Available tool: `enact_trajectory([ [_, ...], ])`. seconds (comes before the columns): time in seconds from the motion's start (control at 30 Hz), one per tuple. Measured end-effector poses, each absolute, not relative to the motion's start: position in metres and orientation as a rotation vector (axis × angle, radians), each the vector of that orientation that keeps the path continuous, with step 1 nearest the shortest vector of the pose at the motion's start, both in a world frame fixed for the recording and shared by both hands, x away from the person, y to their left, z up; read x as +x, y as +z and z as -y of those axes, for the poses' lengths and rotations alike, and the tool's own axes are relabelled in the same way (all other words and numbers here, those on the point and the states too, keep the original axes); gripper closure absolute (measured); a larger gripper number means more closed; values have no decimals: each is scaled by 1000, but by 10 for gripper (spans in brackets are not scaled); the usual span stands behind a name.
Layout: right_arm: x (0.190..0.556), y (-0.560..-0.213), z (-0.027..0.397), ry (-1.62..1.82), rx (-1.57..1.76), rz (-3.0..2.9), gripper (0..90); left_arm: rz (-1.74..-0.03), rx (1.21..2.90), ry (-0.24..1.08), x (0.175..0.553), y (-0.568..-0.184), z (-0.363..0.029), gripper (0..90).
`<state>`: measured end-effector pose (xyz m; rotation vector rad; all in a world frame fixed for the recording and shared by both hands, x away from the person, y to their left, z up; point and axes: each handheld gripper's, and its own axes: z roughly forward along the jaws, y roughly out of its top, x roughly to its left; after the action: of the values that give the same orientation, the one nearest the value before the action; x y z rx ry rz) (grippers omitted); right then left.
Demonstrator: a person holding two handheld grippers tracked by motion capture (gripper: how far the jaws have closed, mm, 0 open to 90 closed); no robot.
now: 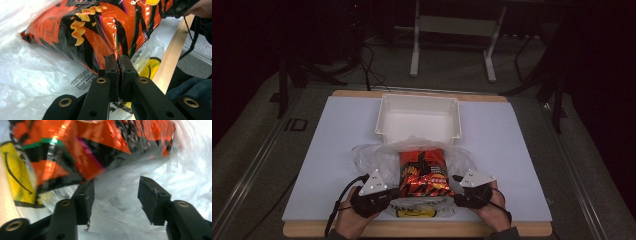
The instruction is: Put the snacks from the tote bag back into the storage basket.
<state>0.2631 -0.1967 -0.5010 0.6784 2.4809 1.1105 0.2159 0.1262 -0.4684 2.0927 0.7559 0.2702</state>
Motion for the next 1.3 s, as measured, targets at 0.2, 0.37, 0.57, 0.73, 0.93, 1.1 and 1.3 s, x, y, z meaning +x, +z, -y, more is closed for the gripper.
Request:
enact_trajectory([
  [0.2,261,-491,193,1164,663,-2441,440,-731,2080,312,216,-464,-128,797],
  [0.37,264,-484,192,1181,652,-2416,445,-704,2068,367,216,-466,-133,550],
  [0.57,266,-478,192,1197,659,-2396,450,-642,2072,396,213,-472,-136,411],
  [0.73,268,-474,191,1211,669,-2382,452,-613,2080,417,211,-478,-134,319],
  [0.93,271,-470,191,1240,676,-2376,452,-576,2102,483,219,-481,-123,157],
  [1.1,273,-469,191,1253,683,-2373,454,-563,2139,576,235,-483,-109,130],
  [1.3,275,-468,192,1255,699,-2364,460,-537,2063,646,246,-476,-107,260],
])
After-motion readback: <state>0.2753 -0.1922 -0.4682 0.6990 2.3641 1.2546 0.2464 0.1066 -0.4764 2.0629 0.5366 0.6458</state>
